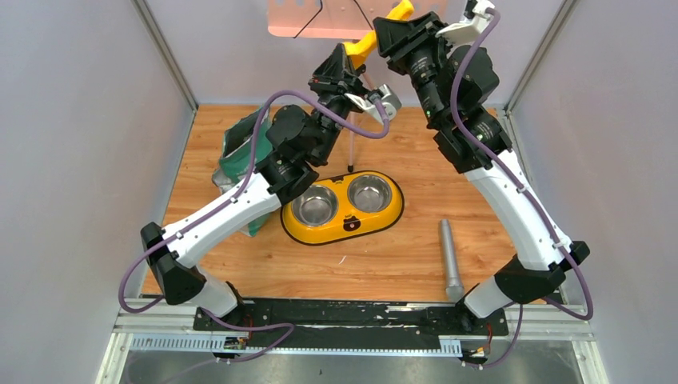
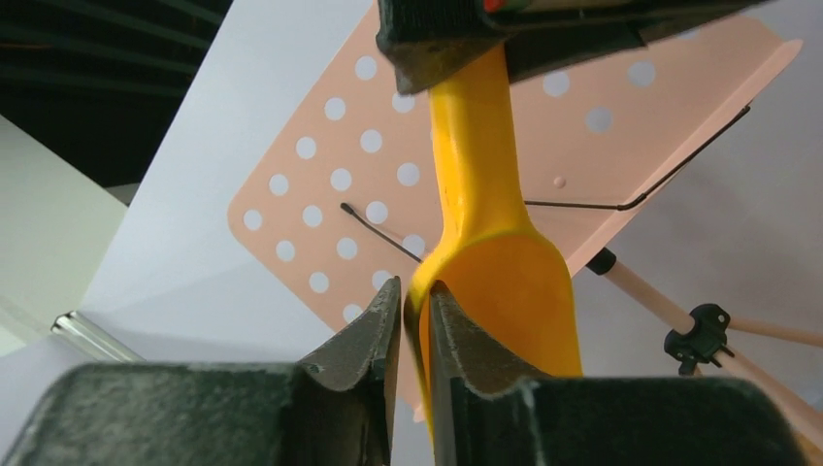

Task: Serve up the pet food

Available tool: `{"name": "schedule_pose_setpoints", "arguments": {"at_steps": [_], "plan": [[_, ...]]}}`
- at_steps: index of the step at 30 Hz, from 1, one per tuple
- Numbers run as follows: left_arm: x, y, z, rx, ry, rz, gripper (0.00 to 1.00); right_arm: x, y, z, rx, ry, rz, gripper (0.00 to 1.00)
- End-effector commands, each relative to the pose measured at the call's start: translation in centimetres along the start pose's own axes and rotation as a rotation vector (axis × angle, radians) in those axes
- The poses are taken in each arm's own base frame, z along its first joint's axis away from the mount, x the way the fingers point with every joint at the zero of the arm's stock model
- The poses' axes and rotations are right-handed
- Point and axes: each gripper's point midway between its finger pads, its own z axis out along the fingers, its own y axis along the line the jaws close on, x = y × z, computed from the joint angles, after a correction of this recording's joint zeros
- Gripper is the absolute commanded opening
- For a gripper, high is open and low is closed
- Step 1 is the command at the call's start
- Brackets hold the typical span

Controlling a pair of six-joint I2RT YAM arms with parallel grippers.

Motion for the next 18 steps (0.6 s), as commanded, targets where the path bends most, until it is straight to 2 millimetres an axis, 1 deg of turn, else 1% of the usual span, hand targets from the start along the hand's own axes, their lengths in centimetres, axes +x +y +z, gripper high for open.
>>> {"name": "schedule_pose_setpoints", "arguments": {"at_steps": [1, 3, 4, 5, 6, 8, 9, 11, 13, 14, 15, 16, 17, 18], "plan": [[0.4, 1.5, 0.5, -0.089, -0.002, 0.059, 0.28, 1.8, 4.0, -1.7, -0.158, 0.137, 0.071, 0.0], [0.7, 1.3, 0.9, -0.096, 0.015, 0.081, 0.24, 1.7, 4.3, -1.6, -0.167, 0.139, 0.081, 0.0], [1.0, 1.7, 1.0, -0.109, 0.027, 0.085, 0.23, 1.8, 4.4, -1.5, -0.168, 0.142, 0.083, 0.0], [1.2, 1.5, 1.1, -0.11, 0.035, 0.093, 0.25, 1.9, 4.4, -1.5, -0.17, 0.146, 0.083, 0.0], [1.4, 1.8, 1.2, -0.122, 0.045, 0.092, 0.25, 2.1, 4.4, -1.5, -0.171, 0.152, 0.084, 0.0], [1.9, 1.6, 1.2, -0.116, 0.065, 0.094, 0.19, 2.3, 4.3, -1.5, -0.169, 0.157, 0.089, 0.0], [2.0, 1.4, 1.2, -0.102, 0.07, 0.093, 0.09, 2.3, 4.3, -1.5, -0.167, 0.158, 0.089, 0.0], [2.4, 0.9, 1.2, -0.081, 0.082, 0.09, 0.0, 2.4, 4.2, -1.5, -0.168, 0.159, 0.077, 0.0], [2.7, 0.5, 1.1, -0.061, 0.097, 0.074, 0.0, 3.0, 4.2, -1.5, -0.191, 0.174, 0.029, 0.01], [2.9, 0.5, 1.1, -0.058, 0.108, 0.065, 0.0, 3.4, 4.0, -1.7, -0.202, 0.187, 0.002, 0.08], [3.2, 0.1, 1.0, -0.034, 0.126, 0.05, 0.0, 3.6, 3.6, -1.8, -0.206, 0.199, -0.022, 0.18], [3.3, 0.2, 0.9, -0.028, 0.135, 0.036, 0.0, 4.0, 3.4, -2.4, -0.24, 0.233, -0.047, 0.28], [3.9, -0.4, 0.7, 0.009, 0.161, 0.009, 0.0, 4.4, 2.9, -2.9, -0.272, 0.266, -0.077, 0.38], [4.0, -0.3, 0.6, 0.02, 0.171, -0.013, 0.0, 4.6, 2.1, -3.5, -0.294, 0.302, -0.101, 0.48]]}}
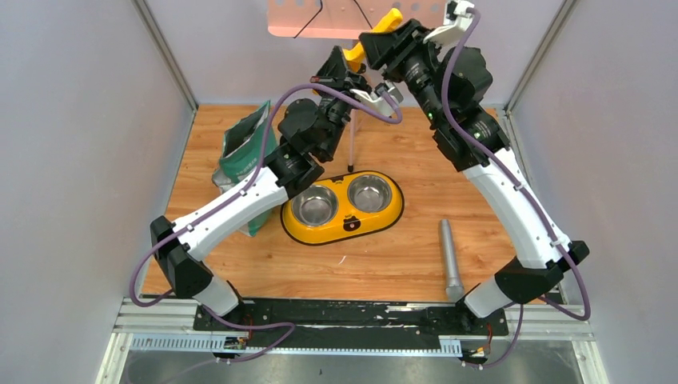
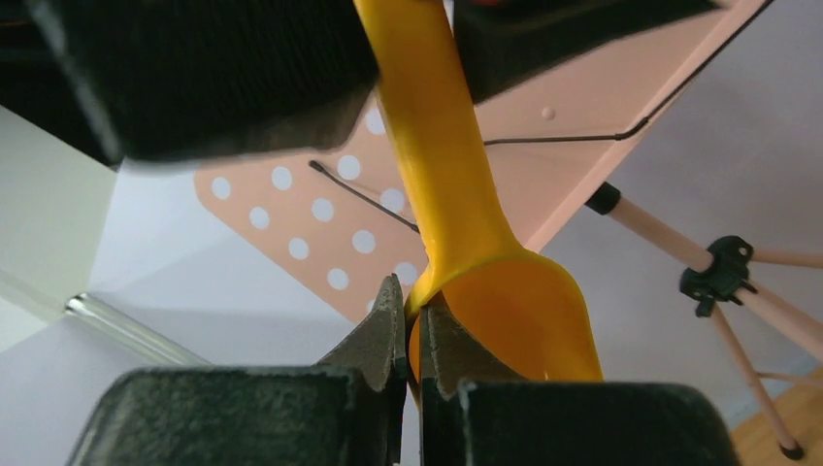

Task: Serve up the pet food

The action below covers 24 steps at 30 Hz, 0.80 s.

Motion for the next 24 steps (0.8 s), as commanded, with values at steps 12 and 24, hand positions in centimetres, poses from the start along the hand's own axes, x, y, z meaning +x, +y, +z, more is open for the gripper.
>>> {"name": "schedule_pose_setpoints", "arguments": {"at_steps": [12, 24], "plan": [[2.8, -8.7, -10.8, 0.664, 0.211, -0.498, 0.0, 5.6, -10.8, -14.1, -0.348, 0.665, 0.029, 0.9], [-1.8, -12.9, -11.5, 0.931, 0.075, -0.74, 0.0, 5.6, -7.8, -13.0, -0.58, 0.855, 0.206, 0.8]]}}
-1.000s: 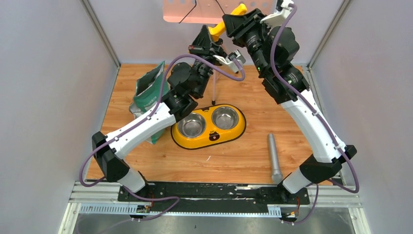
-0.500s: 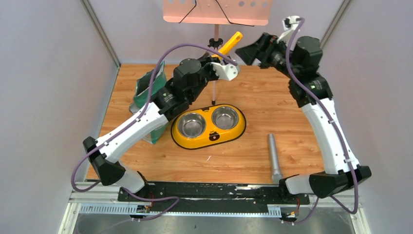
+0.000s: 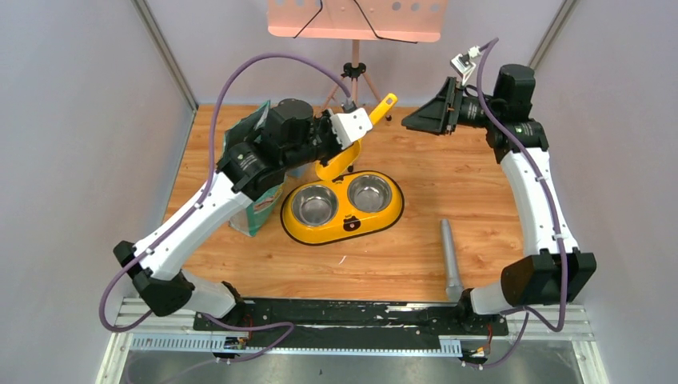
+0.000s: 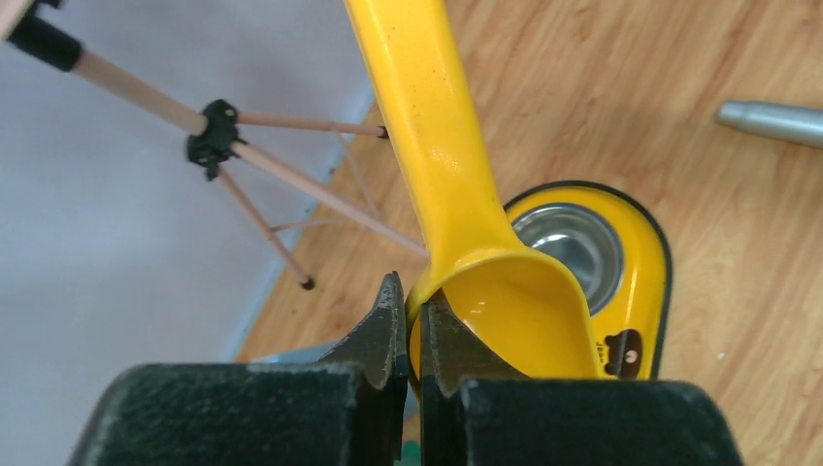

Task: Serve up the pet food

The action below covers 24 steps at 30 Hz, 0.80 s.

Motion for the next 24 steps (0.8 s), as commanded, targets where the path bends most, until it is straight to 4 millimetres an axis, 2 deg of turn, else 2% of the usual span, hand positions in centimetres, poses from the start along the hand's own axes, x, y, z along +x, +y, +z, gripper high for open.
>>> {"name": "schedule_pose_setpoints", "arguments": {"at_steps": [1, 6, 9, 12, 15, 19, 24], "plan": [[-2.4, -1.6, 1.7, 0.121, -0.078, -0.109, 0.0, -1.2, 6.3, 0.5, -0.196, 0.083, -0.08, 0.8], [-5.1, -1.9, 2.3, 0.173, -0.171, -0.123, 0.0, -1.6, 6.9, 2.4, -0.191, 0.088, -0.061, 0.75], [-5.2, -1.2, 3.0, 0.137, -0.164, -0.13, 0.0, -2.6, 6.9, 3.6, -0.148, 0.038, -0.089, 0.67], [-5.2, -0.2, 3.3, 0.061, -0.146, -0.115, 0.0, -4.3, 6.0, 4.7, -0.063, -0.067, -0.107, 0.62], [-5.2, 0.3, 3.3, 0.032, -0.14, -0.093, 0.0, -5.3, 6.2, 5.7, -0.044, -0.125, -0.138, 0.56], [-4.7, 1.1, 3.5, -0.019, -0.114, -0.081, 0.0, -5.1, 6.8, 6.5, -0.066, -0.107, -0.163, 0.52], [-3.5, 2.3, 3.6, -0.085, -0.076, 0.007, 0.0, -3.7, 7.0, 6.0, -0.089, -0.05, -0.236, 0.52]]}}
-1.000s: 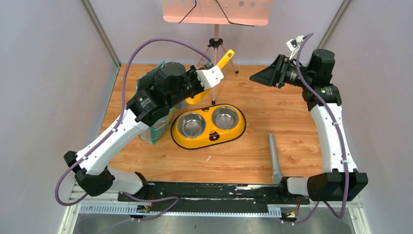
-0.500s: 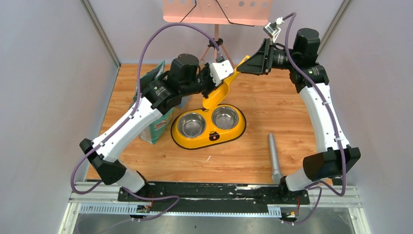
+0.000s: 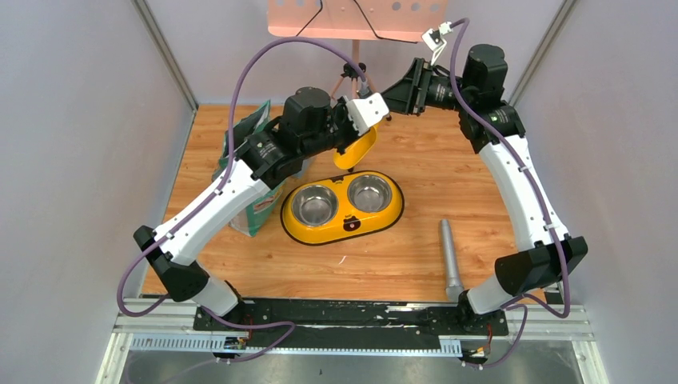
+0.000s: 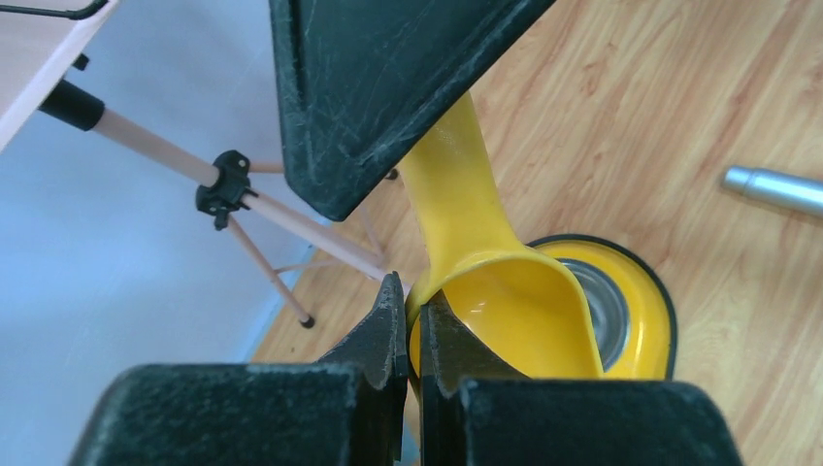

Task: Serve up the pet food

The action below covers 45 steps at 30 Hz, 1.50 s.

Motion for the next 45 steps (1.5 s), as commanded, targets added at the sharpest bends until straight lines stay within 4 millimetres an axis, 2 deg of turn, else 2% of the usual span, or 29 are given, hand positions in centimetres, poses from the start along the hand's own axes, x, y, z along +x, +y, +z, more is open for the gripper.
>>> {"name": "schedule_pose_setpoints", "arguments": {"at_steps": [1, 6, 16, 21, 23, 24, 25, 26, 27, 28, 29, 30, 31, 32, 33, 34, 35, 36, 39, 40, 41, 42, 43, 45], "plan": [[-0.8, 2.7, -0.4, -0.12, -0.018, 0.084, 0.0, -0.3, 1.8, -0.7, -0.032, 0.009, -0.136, 0.53], [-0.8, 2.3, -0.7, -0.089, -0.025, 0.102, 0.0, 1.3, 0.9, -0.7, -0.024, 0.073, -0.091, 0.53], [-0.6, 2.0, -0.5, -0.072, -0.018, 0.09, 0.0, 1.1, 0.2, -0.2, -0.023, 0.079, -0.083, 0.29], [-0.3, 1.9, -0.4, -0.068, -0.01, 0.096, 0.0, 1.5, 0.5, -0.5, -0.037, 0.089, -0.109, 0.27], [-0.3, 1.6, -0.3, -0.05, -0.013, 0.099, 0.0, 1.7, 0.9, -0.7, -0.052, 0.101, -0.129, 0.02], [-0.3, 1.6, -0.4, -0.053, -0.011, 0.101, 0.0, 1.8, 0.9, -0.8, -0.058, 0.111, -0.127, 0.0], [-0.1, 1.6, -0.4, -0.05, -0.001, 0.098, 0.05, 1.9, 0.9, -1.0, -0.064, 0.118, -0.123, 0.0], [-0.1, 2.1, -0.7, -0.073, 0.01, 0.091, 0.13, 1.8, 0.8, -1.2, -0.062, 0.118, -0.119, 0.0], [0.5, 2.4, -0.9, -0.075, 0.035, 0.067, 0.4, 1.5, 0.5, -1.4, -0.045, 0.105, -0.121, 0.0], [-0.1, 2.9, -1.5, -0.081, 0.027, 0.051, 0.52, 1.1, 0.0, -1.7, -0.02, 0.089, -0.128, 0.0], [0.5, 3.1, -2.1, -0.077, 0.059, 0.018, 0.7, 0.8, -0.4, -2.0, 0.005, 0.074, -0.147, 0.0], [-0.6, 3.6, -3.0, -0.081, 0.038, -0.008, 0.76, 0.6, -0.9, -2.2, 0.031, 0.063, -0.159, 0.0], [-0.1, 3.9, -4.1, -0.074, 0.067, -0.024, 0.84, 0.3, -1.5, -2.3, 0.065, 0.05, -0.177, 0.0], [-1.6, 4.7, -5.3, -0.087, 0.036, -0.041, 0.86, 0.1, -1.8, -2.5, 0.096, 0.038, -0.196, 0.0], [-1.1, 5.3, -6.5, -0.097, 0.064, -0.055, 0.89, 0.0, -2.2, -2.6, 0.117, 0.033, -0.205, 0.0], [-2.3, 6.4, -8.0, -0.128, 0.041, -0.062, 0.9, 0.0, -2.5, -2.6, 0.134, 0.029, -0.209, 0.0], [-1.6, 7.3, -9.0, -0.152, 0.073, -0.07, 0.92, 0.1, -2.8, -2.6, 0.145, 0.029, -0.209, 0.0], [-2.4, 8.7, -10.4, -0.203, 0.066, -0.064, 0.93, 0.1, -3.0, -2.6, 0.155, 0.027, -0.211, 0.0], [1.5, 11.4, -12.8, -0.261, 0.232, -0.099, 0.91, -0.3, -3.8, -2.4, 0.189, 0.015, -0.216, 0.0], [3.1, 11.3, -13.4, -0.244, 0.302, -0.124, 0.9, -0.5, -3.9, -2.3, 0.19, 0.013, -0.221, 0.0], [4.6, 12.4, -14.3, -0.267, 0.35, -0.157, 0.89, -0.8, -3.9, -2.0, 0.188, 0.011, -0.229, 0.0], [5.9, 12.6, -14.7, -0.275, 0.396, -0.207, 0.87, -1.1, -3.8, -1.6, 0.187, 0.009, -0.24, 0.0], [7.7, 13.9, -15.7, -0.325, 0.437, -0.261, 0.86, -1.3, -3.8, -1.3, 0.185, 0.008, -0.25, 0.0], [10.0, 15.5, -17.1, -0.396, 0.484, -0.347, 0.83, -1.6, -3.5, -0.5, 0.175, 0.008, -0.259, 0.0]]}}
